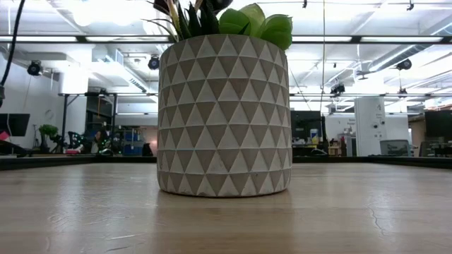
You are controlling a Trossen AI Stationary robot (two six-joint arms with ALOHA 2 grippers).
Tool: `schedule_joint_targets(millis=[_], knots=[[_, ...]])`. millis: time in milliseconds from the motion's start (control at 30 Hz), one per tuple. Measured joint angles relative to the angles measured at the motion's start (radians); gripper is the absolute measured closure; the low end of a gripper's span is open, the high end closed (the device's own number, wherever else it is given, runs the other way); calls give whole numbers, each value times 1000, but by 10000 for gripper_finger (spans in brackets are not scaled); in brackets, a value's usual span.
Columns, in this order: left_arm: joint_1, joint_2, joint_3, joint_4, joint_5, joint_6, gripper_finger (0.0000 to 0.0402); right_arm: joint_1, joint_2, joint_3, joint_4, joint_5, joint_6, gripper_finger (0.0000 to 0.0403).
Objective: Pick and place pill bottles into a basket
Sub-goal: Put the white pill bottle into the transparent bin
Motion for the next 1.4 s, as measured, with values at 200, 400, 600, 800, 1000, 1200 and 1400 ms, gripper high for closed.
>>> schedule_joint_targets(millis=[200,400,600,800,1000,1200,1400], knots=[[56,-56,-3,4,-62,52,143,0,-5,1,-7,-3,25,258],[126,-111,-6,0,-226,100,143,-25,7,1,-49,4,94,258],[150,-179,-6,4,-448,164,143,-72,76,70,-209,28,99,258],[149,-249,-6,8,-533,223,143,-124,249,314,-515,79,5,258],[148,-345,-6,-4,-610,283,143,-189,429,570,-714,86,-8,258],[149,-443,-6,-5,-737,340,143,-214,555,746,-841,210,-44,258],[149,-472,-6,-10,-758,341,143,-239,599,715,-866,248,-35,258]])
